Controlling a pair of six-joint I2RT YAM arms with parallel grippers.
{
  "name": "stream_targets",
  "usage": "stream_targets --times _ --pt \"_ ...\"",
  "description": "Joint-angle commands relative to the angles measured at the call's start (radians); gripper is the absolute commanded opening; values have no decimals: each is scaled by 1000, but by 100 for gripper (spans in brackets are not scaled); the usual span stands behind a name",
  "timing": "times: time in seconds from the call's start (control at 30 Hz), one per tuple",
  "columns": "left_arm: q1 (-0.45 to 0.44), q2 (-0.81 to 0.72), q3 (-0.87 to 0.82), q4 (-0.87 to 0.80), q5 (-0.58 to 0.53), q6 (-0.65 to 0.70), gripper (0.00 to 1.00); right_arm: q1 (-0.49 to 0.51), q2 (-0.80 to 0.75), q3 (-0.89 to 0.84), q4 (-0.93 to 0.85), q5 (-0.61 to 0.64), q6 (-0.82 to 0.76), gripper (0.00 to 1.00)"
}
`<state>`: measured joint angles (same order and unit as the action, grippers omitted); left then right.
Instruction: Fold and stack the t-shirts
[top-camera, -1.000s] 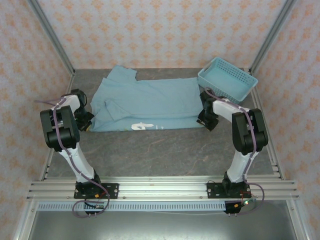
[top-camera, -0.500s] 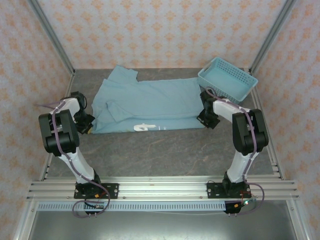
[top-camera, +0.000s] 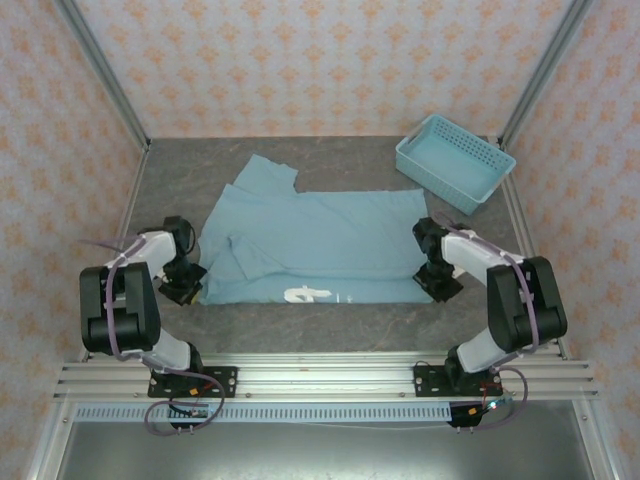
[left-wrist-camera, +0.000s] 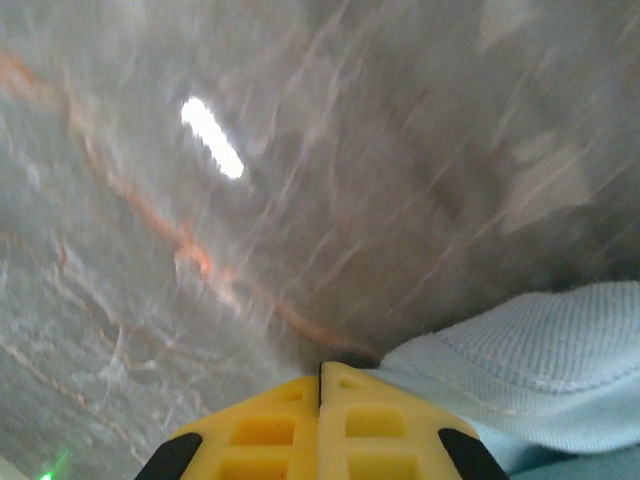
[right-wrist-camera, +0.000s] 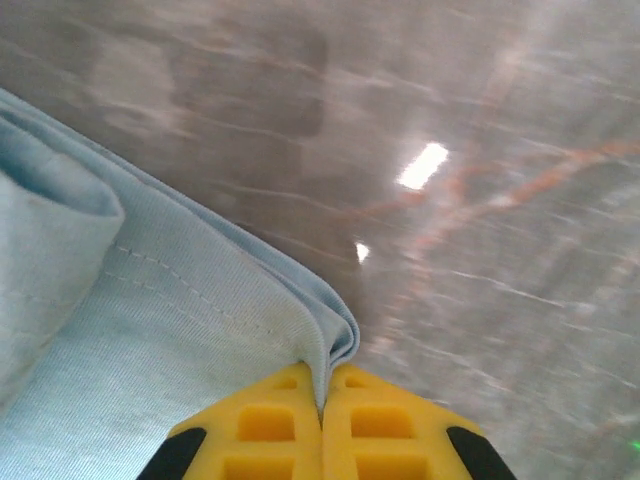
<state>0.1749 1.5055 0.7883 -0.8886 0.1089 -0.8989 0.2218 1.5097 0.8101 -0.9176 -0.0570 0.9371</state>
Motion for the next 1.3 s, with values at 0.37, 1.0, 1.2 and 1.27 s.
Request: stream_targets --times 0.37,1.0,1.2,1.27 --pt "-68 -254 95 -190 -221 -97 44 0 -150 15 -156 149 81 40" --pt "-520 -126 -23 259 156 -368 48 56 -247 17 273 -263 -204 58" --pt "-527 -27 -1 293 160 -347 42 57 -249 5 281 -267 -190 58" --pt "-532 -2 17 277 152 -334 37 57 -249 5 279 -264 -187 58"
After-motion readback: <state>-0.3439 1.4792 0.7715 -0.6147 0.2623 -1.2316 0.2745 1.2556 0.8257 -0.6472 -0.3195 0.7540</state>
